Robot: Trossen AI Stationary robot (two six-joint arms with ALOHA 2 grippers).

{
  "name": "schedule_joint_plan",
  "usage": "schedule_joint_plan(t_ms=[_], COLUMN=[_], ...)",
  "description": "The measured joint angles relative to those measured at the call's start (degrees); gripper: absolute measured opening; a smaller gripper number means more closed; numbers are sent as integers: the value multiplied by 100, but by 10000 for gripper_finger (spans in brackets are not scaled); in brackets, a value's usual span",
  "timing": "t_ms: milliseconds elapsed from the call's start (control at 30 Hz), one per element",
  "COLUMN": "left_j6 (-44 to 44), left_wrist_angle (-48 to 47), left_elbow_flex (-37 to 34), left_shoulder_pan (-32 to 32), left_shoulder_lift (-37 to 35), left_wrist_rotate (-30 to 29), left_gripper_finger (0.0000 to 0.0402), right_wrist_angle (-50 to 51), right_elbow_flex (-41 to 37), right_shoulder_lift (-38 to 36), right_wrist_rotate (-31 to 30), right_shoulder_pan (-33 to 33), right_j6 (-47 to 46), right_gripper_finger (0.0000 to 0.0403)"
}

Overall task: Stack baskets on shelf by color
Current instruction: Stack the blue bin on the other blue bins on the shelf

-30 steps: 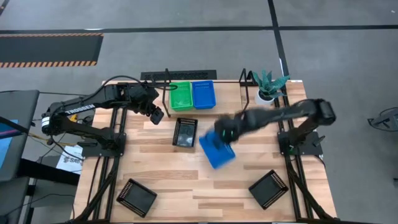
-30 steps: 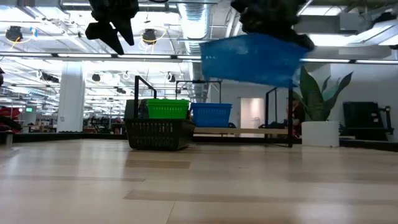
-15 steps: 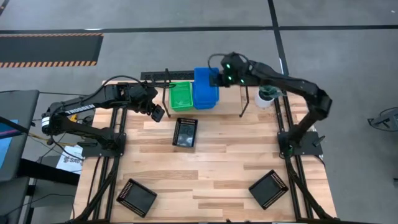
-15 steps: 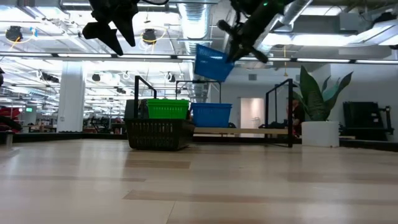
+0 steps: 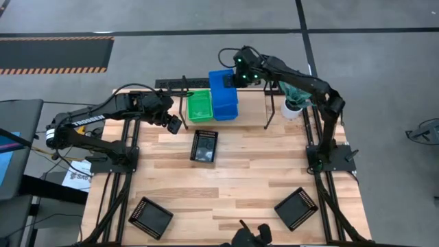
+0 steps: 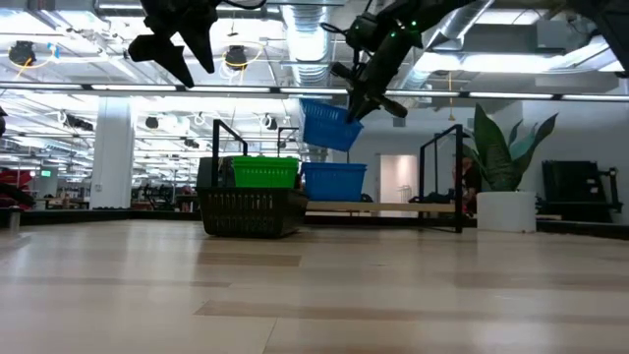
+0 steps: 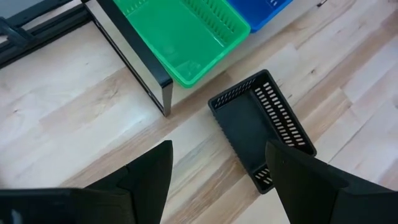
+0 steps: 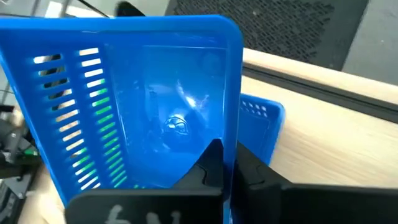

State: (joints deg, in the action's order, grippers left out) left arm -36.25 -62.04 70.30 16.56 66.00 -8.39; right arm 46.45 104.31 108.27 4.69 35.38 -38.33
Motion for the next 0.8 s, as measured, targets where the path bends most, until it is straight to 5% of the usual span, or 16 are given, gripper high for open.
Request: schedule_joint_plan(t_ms=[800], left_j6=[-24], left_wrist_angle=[0], left_elbow_flex=[0], left_shoulder_pan=[2], left_shoulder_lift=[0], left_wrist_rotate=[-146], left_gripper_finger=[244], right_wrist_angle=[200], right_elbow_flex=[-74], right_shoulder_lift=[218], right_wrist_rotate=[-490], right_shoulder_pan=[-217], right_j6=[-180], right_gripper_finger=[20])
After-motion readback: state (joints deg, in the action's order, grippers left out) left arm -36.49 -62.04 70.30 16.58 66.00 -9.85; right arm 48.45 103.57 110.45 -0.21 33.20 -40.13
